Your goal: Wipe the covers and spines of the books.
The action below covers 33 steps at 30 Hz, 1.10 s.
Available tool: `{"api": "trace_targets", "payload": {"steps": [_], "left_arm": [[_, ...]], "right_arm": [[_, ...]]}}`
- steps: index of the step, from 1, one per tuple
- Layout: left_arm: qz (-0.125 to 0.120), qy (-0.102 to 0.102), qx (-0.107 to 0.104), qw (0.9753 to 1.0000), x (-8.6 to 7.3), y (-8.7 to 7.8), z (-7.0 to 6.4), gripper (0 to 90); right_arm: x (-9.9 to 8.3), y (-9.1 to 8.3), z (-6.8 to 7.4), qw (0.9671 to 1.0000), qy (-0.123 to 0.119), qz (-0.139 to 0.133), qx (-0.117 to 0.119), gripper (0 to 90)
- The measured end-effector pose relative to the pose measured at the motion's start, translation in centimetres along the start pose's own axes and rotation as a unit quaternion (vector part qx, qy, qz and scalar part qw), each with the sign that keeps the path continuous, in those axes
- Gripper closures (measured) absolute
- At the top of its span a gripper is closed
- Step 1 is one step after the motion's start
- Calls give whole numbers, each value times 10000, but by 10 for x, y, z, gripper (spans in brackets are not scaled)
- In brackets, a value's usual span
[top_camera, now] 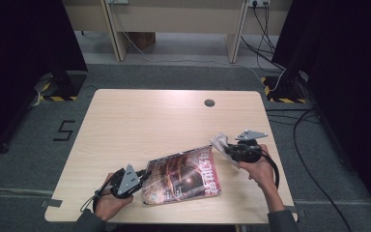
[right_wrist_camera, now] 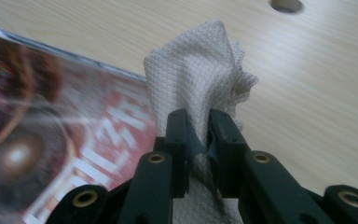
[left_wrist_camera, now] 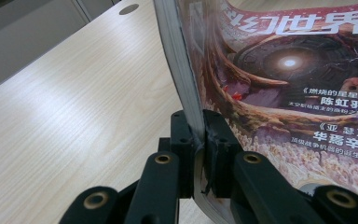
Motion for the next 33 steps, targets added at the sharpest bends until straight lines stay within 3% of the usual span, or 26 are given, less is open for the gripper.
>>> {"api": "trace_targets", "payload": {"steps": [5, 14, 21, 28, 30, 33], "left_arm": [[29, 5, 0, 10000, -1, 1, 0, 836], [33, 36, -26, 10000, 2, 3, -3, 836], [39, 92, -48, 9999, 3, 5, -6, 832], [95, 96, -27, 9999, 3, 8, -5, 823], [83, 88, -25, 9999, 3, 8, -6, 821], [58, 95, -48, 9999, 3, 8, -5, 819]], "right_arm": [[18, 26, 31, 9991, -314, 87, 272, 789], [25, 54, 49, 9979, -522, 255, 296, 787], [29, 57, 62, 9967, -675, 210, 411, 786], [43, 54, 100, 9917, -1051, 40, 734, 782], [45, 53, 111, 9903, -1175, 9, 743, 781], [47, 53, 113, 9894, -1295, 32, 660, 782]]}}
Point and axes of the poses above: each handheld gripper's, and its own axes: y roughly forward along the jaws, x roughly out of its top, z roughly to its left, the point moved 5 cm from there along y, roughly forward along the jaws, and after that the axes turned 3 degrees about y, right-handed, at the moved point
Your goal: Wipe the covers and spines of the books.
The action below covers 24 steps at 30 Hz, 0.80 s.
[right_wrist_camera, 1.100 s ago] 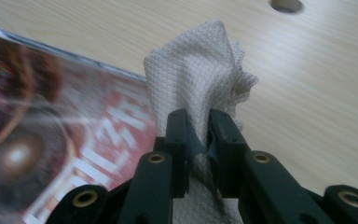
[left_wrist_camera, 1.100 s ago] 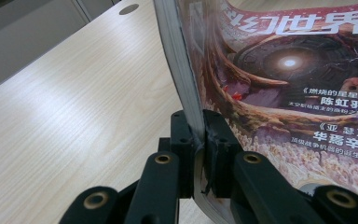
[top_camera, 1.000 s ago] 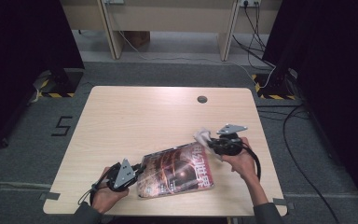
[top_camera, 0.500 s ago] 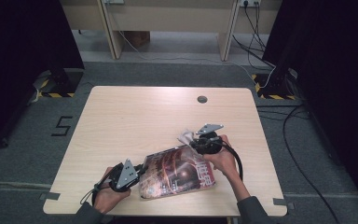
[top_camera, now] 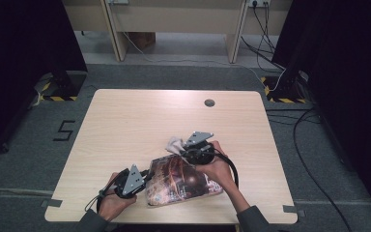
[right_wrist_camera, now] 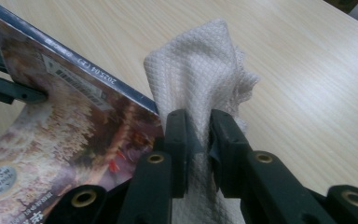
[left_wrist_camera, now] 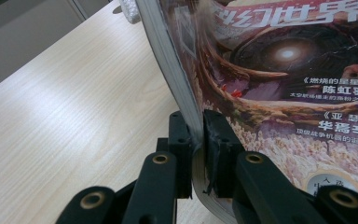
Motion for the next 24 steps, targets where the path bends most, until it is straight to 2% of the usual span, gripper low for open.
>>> {"api": "trace_targets", "payload": {"steps": [5, 8, 10, 13, 14, 16, 17, 21, 24], "left_arm": [[-10, -2, -2, 10000, 0, 2, 0, 818], [2, 10, 13, 10000, 0, 2, 0, 816], [5, 19, 22, 10000, 1, 1, 0, 816], [24, 44, 40, 10000, 1, 2, 0, 814], [15, 32, 57, 10000, 1, 2, 0, 814], [15, 37, 69, 10000, 1, 3, 0, 812], [18, 43, 71, 10000, 1, 3, -1, 811], [20, 75, 86, 9999, 1, 2, -1, 810], [39, 91, 86, 9999, 1, 2, -1, 810]], "right_arm": [[-4, 2, -8, 9998, 192, 11, 21, 782], [-3, 1, -6, 9999, 157, 25, -19, 782], [0, 0, -1, 10000, 82, 30, -36, 781], [9, -1, 14, 9999, -106, -81, 93, 781], [11, -1, 18, 9999, -73, -80, 128, 781], [18, -1, 28, 9995, -176, -152, 222, 779], [21, -1, 33, 9991, -277, -186, 252, 779], [30, -2, 49, 9978, -397, -325, 412, 777], [36, -2, 61, 9965, -583, -382, 465, 775]]}}
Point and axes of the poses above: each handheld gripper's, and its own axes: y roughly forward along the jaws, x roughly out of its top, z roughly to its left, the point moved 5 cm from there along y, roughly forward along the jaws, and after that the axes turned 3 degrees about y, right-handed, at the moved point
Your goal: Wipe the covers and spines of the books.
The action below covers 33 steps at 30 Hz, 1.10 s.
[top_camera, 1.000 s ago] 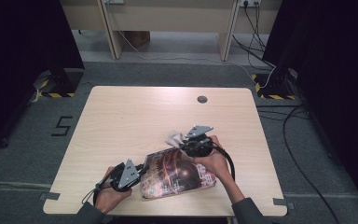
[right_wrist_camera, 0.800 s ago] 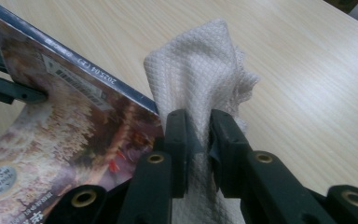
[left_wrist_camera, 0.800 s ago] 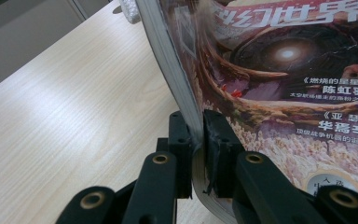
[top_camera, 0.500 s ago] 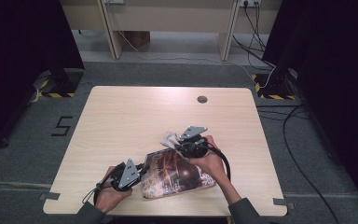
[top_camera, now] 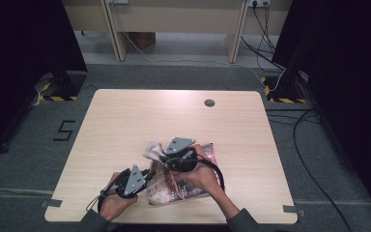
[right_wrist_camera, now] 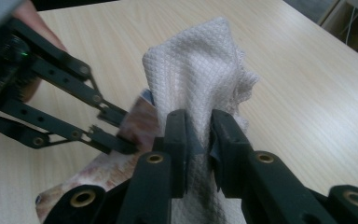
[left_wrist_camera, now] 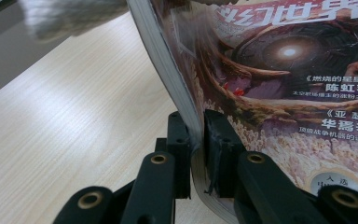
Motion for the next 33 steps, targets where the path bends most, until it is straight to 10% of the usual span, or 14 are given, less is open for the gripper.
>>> {"api": "trace_targets", "payload": {"steps": [5, 17, 26, 33], "left_arm": [[-15, 26, 15, 10000, 1, 0, 0, 809], [-2, 35, 30, 10000, 1, 0, 0, 803], [-16, 141, 81, 9999, 3, 0, -2, 801], [-17, 160, 79, 9998, 3, 0, -3, 798]], "right_arm": [[7, 0, 13, 9996, -270, -52, 1, 775], [-4, -1, -6, 9998, 87, 121, -106, 777], [11, -1, 16, 9997, -239, -33, -10, 772], [2, -2, -1, 9999, -12, 101, -64, 775]]}}
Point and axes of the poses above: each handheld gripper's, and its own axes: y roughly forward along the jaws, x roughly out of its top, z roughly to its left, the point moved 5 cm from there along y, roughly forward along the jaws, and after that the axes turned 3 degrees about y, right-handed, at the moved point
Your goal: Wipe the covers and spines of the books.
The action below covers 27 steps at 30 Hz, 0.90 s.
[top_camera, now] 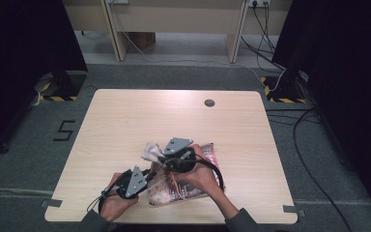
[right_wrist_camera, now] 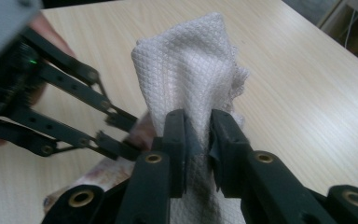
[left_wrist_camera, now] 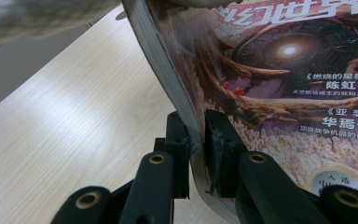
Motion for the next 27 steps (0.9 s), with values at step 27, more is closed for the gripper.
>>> {"api": "trace_targets", "payload": {"steps": [27], "left_arm": [[-1, 90, 18, 10000, 0, -1, -1, 795]], "right_arm": [[-1, 0, -6, 9999, 157, 20, 59, 775]]}}
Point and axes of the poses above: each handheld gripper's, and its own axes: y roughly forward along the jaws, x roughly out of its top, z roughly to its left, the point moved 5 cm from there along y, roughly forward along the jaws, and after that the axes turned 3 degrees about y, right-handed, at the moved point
